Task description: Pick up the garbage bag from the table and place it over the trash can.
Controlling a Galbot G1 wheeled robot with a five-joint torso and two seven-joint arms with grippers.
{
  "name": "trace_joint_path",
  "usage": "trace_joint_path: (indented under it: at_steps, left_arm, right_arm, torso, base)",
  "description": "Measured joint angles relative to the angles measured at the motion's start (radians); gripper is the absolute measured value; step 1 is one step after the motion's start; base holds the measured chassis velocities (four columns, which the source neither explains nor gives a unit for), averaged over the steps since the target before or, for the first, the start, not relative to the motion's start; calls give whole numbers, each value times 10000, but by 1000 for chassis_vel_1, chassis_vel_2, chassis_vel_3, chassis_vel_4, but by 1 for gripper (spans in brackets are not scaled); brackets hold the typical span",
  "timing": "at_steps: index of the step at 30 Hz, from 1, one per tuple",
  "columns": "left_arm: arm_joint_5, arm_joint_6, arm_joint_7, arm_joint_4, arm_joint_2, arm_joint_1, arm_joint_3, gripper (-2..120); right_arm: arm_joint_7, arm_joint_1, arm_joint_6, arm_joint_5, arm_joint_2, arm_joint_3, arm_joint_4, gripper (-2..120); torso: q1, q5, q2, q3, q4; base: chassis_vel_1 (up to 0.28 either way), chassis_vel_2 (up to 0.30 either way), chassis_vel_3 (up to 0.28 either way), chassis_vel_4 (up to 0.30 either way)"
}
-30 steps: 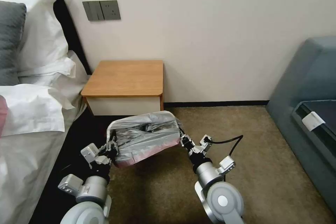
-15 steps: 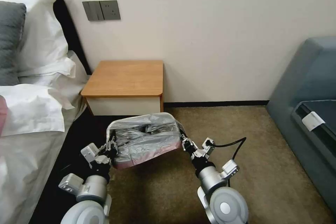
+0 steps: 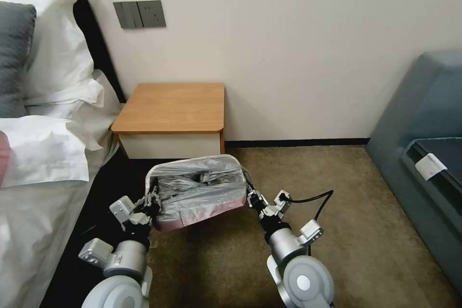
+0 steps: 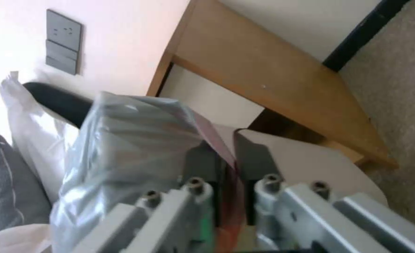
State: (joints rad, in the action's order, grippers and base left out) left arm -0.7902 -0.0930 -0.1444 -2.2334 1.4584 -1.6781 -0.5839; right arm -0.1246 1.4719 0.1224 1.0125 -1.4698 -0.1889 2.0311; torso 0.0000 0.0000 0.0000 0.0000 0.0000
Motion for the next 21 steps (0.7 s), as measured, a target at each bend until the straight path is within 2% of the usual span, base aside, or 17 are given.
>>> trace_joint_path:
  at_steps: [1,3,5,7,9,11,14,16,18,19,21]
  left_arm:
    - [-6,0,1,0,-5,4,-15,7]
    - [-10,1,2,0,-10,7,-21,7]
    - [-17,1,2,0,-14,19,-27,7]
    - [-19,2,3,0,-14,24,-26,7]
    - [-23,4,4,22,-9,43,-16,7]
    - [-24,4,5,38,-6,47,-10,7]
    - [-24,6,7,61,-4,50,-4,7]
    - [-25,6,7,65,-4,50,-6,7]
    - [-44,7,7,72,-4,48,-35,7]
    - [-44,7,7,72,-4,48,-35,7]
    - [-85,8,8,116,-8,57,-83,7]
  right_arm:
    - [-21,84,0,0,28,1,81,21]
    - [-54,153,0,4,52,2,156,24]
    - [-124,273,-3,75,70,-1,304,34]
    - [-159,304,-5,129,68,-3,352,37]
    - [-315,348,-7,549,21,-39,490,48]
    - [-398,353,-6,841,-17,-67,542,51]
    - [-670,392,6,2138,-135,-147,688,68]
    - [-758,408,10,2524,-170,-165,732,70]
    - [-1134,477,12,3951,-322,-270,953,82]
    - [-1134,477,12,3951,-322,-270,953,82]
    - [-1294,545,-46,4687,-467,-354,1107,93]
  torso:
    - [0,0,0,0,0]
    - [0,0,1,0,0]
    - [0,0,0,0,0]
    - [0,0,1,0,0]
    - [1,0,0,0,0]
    - [0,0,0,0,0]
    - [0,0,0,0,0]
    - [0,0,0,0,0]
    - [1,0,1,0,-1]
    - [1,0,1,0,-1]
    - [0,0,0,0,0]
  base:
    - [0,0,0,0]
    - [0,0,0,0]
    - [0,0,0,0]
    - [0,0,0,0]
    - [0,0,0,0]
    - [0,0,0,0]
    - [0,0,0,0]
    - [0,0,0,0]
    - [0,0,0,0]
    - [0,0,0,0]
    - [0,0,0,0]
